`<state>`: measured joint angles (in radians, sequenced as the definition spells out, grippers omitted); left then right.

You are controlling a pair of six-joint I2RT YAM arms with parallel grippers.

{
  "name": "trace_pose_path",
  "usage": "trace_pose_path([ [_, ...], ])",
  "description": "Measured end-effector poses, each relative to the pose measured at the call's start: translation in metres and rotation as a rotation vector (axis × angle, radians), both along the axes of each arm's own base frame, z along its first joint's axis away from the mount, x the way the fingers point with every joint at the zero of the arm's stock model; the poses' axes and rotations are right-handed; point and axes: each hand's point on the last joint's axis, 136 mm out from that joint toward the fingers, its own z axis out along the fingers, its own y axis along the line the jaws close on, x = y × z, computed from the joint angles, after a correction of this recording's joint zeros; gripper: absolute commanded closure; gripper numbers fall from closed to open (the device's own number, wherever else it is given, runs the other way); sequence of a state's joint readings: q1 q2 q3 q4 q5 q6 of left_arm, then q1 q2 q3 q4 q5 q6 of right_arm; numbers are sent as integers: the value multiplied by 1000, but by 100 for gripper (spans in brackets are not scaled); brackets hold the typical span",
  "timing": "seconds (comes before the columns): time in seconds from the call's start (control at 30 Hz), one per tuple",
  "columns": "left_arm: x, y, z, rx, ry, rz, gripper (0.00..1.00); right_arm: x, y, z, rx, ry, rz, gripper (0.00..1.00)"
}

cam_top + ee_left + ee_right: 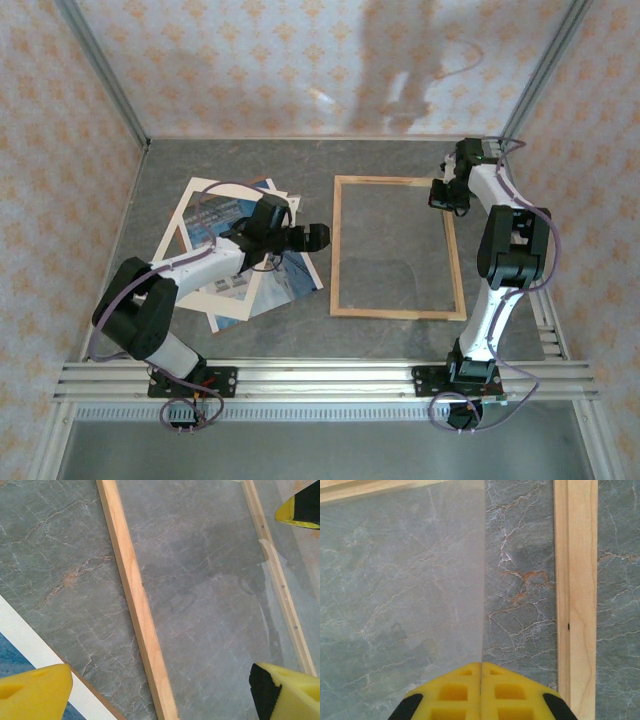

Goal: Put the photo into the frame

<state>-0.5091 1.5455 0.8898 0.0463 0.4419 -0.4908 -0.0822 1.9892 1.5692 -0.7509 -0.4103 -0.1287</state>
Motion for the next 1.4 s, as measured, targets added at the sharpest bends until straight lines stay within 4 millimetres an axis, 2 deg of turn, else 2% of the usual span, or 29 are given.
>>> trace_pose_path([
  [1.4,2,-2,5,-3,-11,-4,8,-1,-4,-3,-21,9,-4,100],
])
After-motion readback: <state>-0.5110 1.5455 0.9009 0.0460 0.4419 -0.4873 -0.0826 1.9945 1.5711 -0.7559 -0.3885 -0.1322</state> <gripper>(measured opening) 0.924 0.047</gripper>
